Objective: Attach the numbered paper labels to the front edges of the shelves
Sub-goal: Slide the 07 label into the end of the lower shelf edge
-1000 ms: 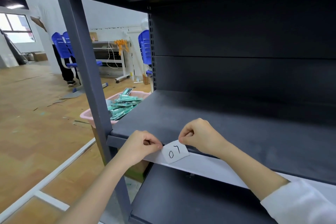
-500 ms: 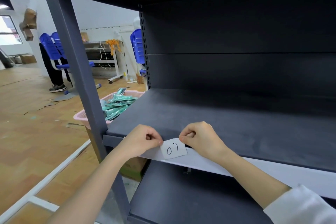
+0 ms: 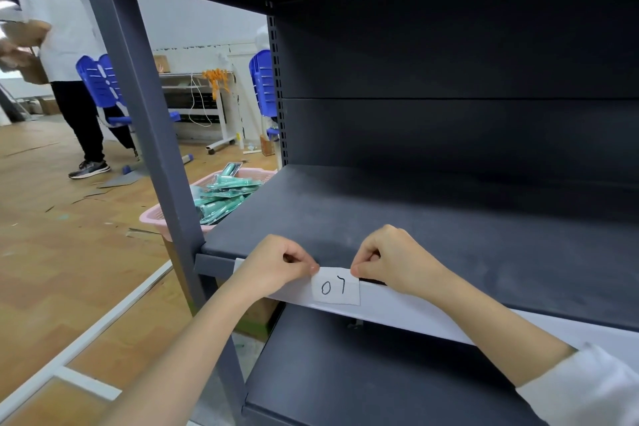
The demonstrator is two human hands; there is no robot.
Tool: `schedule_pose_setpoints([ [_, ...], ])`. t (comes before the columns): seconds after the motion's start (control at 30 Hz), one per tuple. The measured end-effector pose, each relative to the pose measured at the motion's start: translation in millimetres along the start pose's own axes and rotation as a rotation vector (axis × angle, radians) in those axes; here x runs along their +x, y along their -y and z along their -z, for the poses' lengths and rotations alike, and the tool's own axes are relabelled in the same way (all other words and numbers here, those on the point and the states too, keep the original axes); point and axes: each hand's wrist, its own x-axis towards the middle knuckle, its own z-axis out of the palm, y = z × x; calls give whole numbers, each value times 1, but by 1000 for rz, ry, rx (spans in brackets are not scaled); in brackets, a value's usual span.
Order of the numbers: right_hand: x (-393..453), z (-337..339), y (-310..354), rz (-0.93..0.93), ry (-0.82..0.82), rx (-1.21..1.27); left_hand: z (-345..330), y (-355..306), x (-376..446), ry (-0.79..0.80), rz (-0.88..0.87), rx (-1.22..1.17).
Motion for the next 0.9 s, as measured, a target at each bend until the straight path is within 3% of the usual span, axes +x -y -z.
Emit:
schedule_pose_setpoints([
  [0.27,0,-1,-1,-38,73,-1,0,-2,-1,19,16,-17],
  [0.9,-2,-3,-7,-41,60,44,1,0,0,-19,-64,-54],
])
